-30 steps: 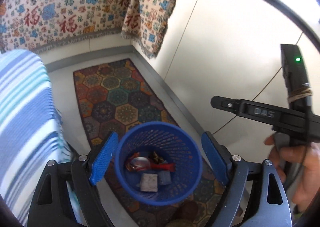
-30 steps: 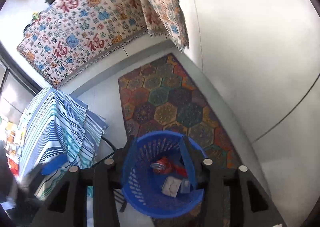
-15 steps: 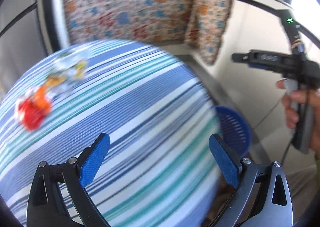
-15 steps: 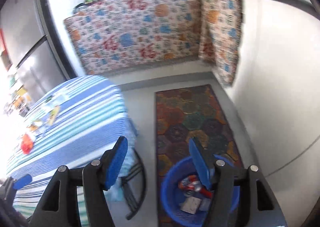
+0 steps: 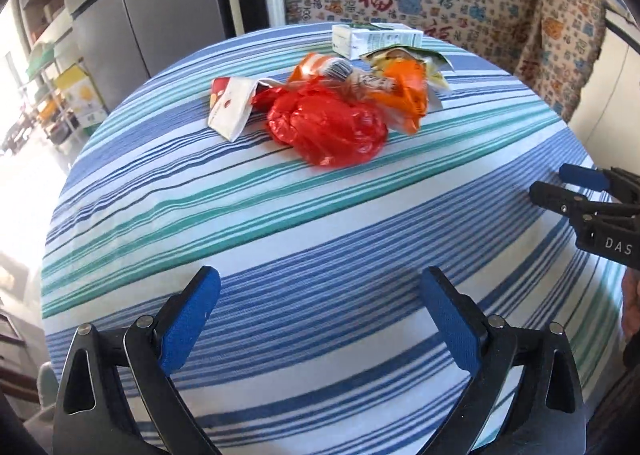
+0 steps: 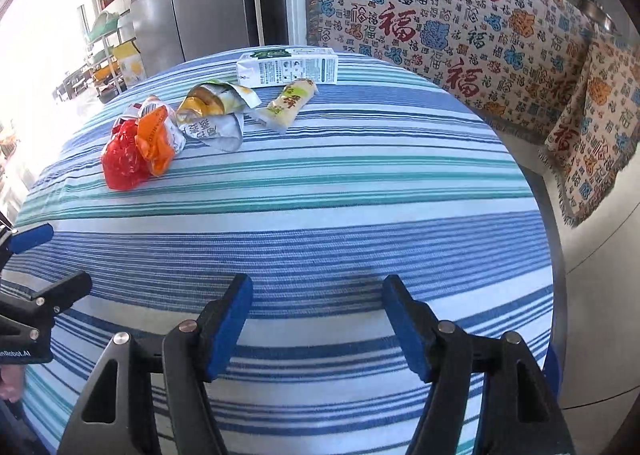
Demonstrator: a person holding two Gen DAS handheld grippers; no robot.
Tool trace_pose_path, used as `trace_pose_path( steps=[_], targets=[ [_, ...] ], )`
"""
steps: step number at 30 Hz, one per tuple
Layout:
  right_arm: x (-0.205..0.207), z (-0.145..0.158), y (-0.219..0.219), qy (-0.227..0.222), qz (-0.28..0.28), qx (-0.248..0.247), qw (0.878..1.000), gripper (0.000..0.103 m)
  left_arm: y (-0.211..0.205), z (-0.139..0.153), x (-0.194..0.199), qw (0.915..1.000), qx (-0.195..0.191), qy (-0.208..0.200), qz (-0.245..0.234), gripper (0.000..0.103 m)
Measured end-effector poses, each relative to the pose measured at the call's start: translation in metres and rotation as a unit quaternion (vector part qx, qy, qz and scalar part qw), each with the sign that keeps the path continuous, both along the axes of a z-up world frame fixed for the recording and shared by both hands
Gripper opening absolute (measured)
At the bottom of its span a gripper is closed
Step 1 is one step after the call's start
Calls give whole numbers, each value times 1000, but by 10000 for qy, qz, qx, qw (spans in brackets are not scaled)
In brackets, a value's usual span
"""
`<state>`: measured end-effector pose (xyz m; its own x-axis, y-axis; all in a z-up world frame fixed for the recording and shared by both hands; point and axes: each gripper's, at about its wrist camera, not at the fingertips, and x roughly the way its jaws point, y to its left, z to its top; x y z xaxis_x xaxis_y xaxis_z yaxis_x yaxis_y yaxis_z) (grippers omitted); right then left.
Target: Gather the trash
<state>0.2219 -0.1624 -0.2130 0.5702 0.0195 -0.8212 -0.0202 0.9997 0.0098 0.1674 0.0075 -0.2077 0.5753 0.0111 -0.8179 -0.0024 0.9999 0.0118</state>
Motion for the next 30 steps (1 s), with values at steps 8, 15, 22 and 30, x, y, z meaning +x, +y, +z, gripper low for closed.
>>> trace_pose_path(
  steps=[8,15,22,30],
  targets=[
    [17,-6,4,-61,-146,-9,9999,76,8,-1,23,9999,-4,13,108,103],
    [18,-6,4,-59,-145,5,9999,77,0,1,79,9994,-115,-72,307,102],
    [19,-7,4,-54,-147,-1,9999,78,3,3,73,9997,-40,-248,-57,71],
    [20,-7,4,-53,-150,-5,9999,78,32,10,20,9976,328,-5,-605,85]
  ],
)
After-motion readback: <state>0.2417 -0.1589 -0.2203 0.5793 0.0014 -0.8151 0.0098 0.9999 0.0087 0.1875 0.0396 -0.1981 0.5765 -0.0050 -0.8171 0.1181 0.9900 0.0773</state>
